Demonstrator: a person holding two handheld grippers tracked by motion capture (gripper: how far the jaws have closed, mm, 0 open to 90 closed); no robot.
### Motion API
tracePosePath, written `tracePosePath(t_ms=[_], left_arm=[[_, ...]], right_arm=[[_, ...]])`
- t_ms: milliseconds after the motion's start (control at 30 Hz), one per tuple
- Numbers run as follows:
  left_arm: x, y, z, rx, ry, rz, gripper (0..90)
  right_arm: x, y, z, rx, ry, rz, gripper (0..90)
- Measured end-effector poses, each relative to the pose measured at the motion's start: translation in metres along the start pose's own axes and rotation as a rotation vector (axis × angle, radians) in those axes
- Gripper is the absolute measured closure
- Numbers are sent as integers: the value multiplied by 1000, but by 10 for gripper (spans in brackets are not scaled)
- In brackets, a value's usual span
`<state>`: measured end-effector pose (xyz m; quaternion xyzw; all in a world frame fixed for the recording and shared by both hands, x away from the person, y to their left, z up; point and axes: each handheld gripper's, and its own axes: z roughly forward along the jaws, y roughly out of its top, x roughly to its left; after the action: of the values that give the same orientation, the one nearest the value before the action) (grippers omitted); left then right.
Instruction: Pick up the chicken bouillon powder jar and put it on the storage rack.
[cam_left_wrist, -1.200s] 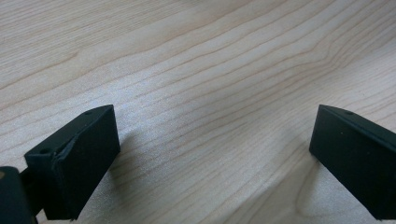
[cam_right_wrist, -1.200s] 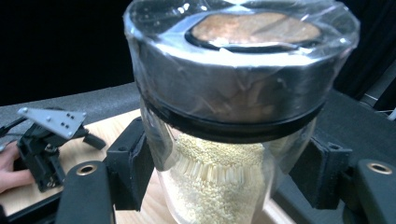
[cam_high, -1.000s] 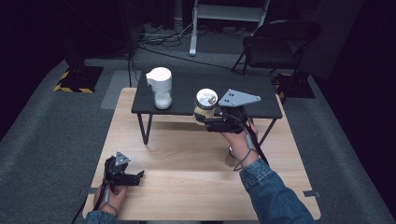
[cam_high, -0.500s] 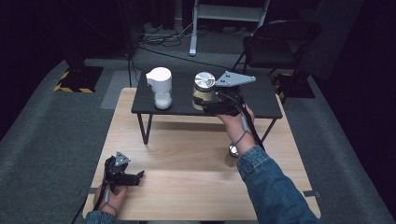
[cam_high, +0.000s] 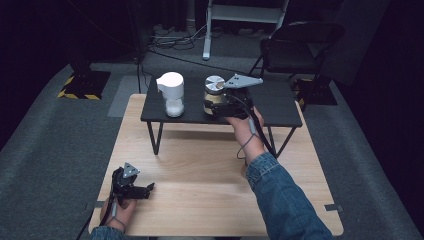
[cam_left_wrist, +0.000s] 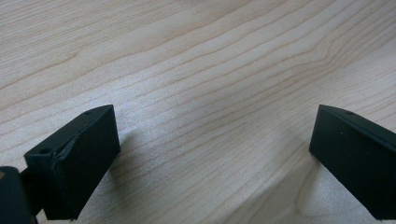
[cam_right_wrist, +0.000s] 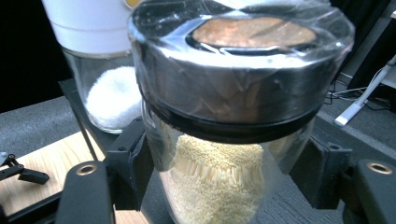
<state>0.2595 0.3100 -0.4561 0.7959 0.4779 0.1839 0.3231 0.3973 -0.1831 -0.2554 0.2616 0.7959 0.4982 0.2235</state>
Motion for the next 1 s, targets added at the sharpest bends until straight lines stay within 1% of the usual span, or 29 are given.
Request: tracePosePath(t_ms=[133,233,333,400,533,567,633,700,767,833,900,933,1000], left_arm=[[0,0,0,0,0,-1,16],[0,0,0,0,0,-2,15],[0,0,0,1,0,-2,15],[0,0,0,1,0,-2,14],[0,0,0,-1,0,-3,14],[0,0,0,0,0,-3,15],[0,0,0,0,0,-2,15],[0,0,0,1,0,-2,14],[0,0,0,0,0,-3,15],[0,0,0,1,0,-2,14],[0,0,0,1,0,-2,14],[0,0,0,0,0,-2,14],[0,0,0,1,0,-3,14]], right_arm=[[-2,-3,9,22,-9,13,306],[-3,-5,13,28,-14,16,305],[-6,-12,14,6,-10,44,304],[-7,-13,14,3,-9,58,304],[-8,-13,14,7,-9,59,300],[-8,-13,14,7,-9,58,288],[-9,-14,14,0,-6,66,217],[-8,-14,11,-5,-11,69,172],[-8,-16,9,-11,-3,63,140],[-4,-16,5,-7,-14,42,97],[-3,-19,0,-21,-20,31,71],[-3,-22,-3,-31,-18,35,63],[-6,-27,-9,-47,1,53,56]])
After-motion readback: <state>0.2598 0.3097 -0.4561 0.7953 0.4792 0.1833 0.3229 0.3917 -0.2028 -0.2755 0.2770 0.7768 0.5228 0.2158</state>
